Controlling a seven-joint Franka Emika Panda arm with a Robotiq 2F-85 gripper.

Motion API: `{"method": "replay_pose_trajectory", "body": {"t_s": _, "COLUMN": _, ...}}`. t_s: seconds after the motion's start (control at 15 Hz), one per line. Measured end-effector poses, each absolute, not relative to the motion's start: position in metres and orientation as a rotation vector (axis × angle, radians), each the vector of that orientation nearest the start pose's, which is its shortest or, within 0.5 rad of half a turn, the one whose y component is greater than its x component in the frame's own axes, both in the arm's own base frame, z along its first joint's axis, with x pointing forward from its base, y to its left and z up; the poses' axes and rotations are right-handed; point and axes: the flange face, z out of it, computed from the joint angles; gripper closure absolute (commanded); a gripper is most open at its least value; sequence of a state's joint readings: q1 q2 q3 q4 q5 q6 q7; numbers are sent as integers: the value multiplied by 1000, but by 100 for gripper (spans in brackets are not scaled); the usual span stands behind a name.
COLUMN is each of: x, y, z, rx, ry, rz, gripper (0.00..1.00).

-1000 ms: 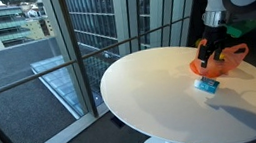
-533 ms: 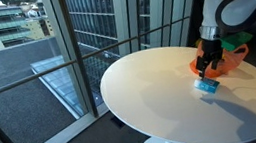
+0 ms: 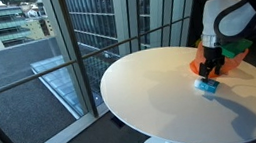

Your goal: Pick up the mentos container from the table and put it in the orange plastic bag

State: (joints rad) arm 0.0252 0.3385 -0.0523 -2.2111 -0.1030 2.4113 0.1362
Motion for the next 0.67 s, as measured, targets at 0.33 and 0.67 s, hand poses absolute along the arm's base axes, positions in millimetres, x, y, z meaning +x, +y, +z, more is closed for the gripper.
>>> {"method": "replay_pose_trajectory", "body": {"t_s": 0.33, "x": 538, "y": -20, "z": 198, "rx": -3226, "ry": 131, "rz": 255, "gripper": 0}}
{"method": "replay_pose_trajectory", "body": {"t_s": 0.67, "x": 539, "y": -20, "z": 186, "rx": -3226, "ry": 128, "rz": 280, "gripper": 36}}
